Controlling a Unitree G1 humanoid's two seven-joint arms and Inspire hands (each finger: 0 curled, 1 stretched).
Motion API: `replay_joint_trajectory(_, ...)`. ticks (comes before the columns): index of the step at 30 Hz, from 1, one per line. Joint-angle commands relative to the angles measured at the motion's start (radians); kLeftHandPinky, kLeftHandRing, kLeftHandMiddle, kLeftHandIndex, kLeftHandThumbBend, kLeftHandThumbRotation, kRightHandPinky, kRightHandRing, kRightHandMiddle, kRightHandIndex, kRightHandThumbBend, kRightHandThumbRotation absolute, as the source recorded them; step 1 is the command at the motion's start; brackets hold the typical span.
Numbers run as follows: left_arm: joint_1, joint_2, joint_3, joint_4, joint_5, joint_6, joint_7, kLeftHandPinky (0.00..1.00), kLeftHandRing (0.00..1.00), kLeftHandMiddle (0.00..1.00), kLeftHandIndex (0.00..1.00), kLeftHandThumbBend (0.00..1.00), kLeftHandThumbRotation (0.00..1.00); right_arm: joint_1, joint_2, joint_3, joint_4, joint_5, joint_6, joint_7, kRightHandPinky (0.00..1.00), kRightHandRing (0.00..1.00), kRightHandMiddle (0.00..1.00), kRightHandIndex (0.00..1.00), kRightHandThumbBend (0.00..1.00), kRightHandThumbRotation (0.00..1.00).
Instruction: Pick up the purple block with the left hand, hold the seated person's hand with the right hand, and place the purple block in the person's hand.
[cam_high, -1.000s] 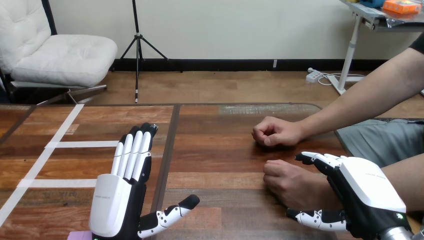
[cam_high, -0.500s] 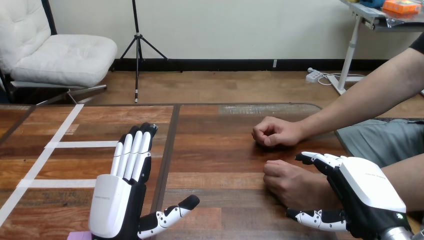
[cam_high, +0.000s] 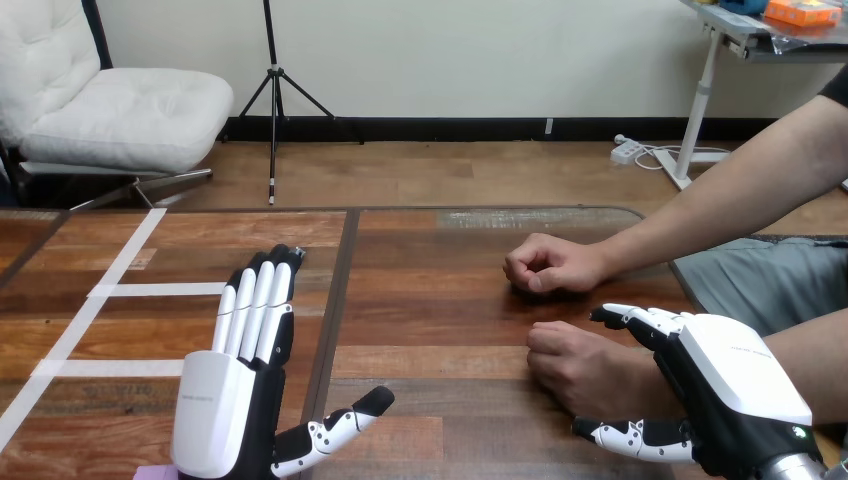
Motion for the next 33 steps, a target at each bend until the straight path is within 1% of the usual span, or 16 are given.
replay_joint_trajectory(1,-0.087,-0.014,0.031,-0.079,0.0,0.02,0.012,0.97,0.97,1.0,1.0,0.77,0.8,-0.067,-0.021,-0.006,-0.024,0.001,-0.019,-0.019,0.92,0.88,0.83,0.83,0.7,0.29)
replay_joint_trajectory(12,-0.086,-0.01,0.032,-0.078,0.001,0.03,0.02,0.96,0.97,1.0,1.0,0.76,0.79,-0.071,-0.022,-0.003,-0.021,-0.007,-0.02,-0.02,0.92,0.88,0.83,0.83,0.7,0.3)
replay_joint_trajectory(24,-0.082,-0.01,0.034,-0.085,0.0,0.041,0.018,0.96,0.98,1.0,1.0,0.76,0.79,-0.072,-0.025,-0.005,-0.022,0.0,-0.021,-0.012,0.93,0.88,0.83,0.83,0.7,0.3)
replay_joint_trajectory(33,-0.081,-0.006,0.031,-0.101,0.014,0.04,0.048,0.98,0.99,1.0,1.0,0.76,0.79,-0.073,-0.025,-0.007,-0.028,0.0,-0.012,-0.005,0.93,0.89,0.83,0.83,0.7,0.3)
